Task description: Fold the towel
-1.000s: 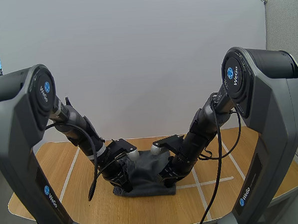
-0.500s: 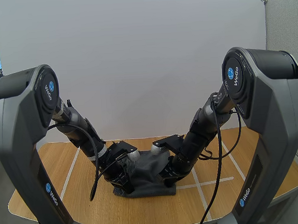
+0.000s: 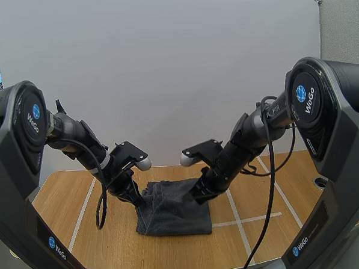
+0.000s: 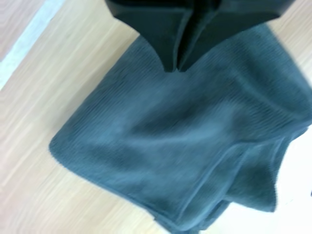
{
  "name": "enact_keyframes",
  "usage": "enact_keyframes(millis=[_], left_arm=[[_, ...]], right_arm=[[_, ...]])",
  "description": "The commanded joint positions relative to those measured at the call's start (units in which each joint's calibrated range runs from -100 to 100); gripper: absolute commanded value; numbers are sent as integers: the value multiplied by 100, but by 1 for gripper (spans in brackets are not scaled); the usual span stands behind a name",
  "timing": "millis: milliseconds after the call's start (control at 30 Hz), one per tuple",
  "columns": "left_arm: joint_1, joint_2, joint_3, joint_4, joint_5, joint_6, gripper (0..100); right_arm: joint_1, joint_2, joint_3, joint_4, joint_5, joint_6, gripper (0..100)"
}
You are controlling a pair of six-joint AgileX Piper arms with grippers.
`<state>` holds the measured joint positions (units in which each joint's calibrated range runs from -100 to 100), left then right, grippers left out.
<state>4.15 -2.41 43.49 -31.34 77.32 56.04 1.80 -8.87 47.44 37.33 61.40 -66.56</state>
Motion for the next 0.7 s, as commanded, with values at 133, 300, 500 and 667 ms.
enact_keyframes(millis=[133,300,500,667], left_arm=[[6,1085,-355,-332,-297,-3,0],[6,1513,-426,-332,-848,-3,0],[6,1560,-491,-383,-948,-3,0],[6,1153,-795,-643,395,-13,0]], right_arm=[[-11,1086,-321,94,-332,-95,0],[-11,1442,-321,94,-471,-161,0],[-11,1352,-348,94,-386,-161,0],[-11,745,-347,135,-15,-152,0]])
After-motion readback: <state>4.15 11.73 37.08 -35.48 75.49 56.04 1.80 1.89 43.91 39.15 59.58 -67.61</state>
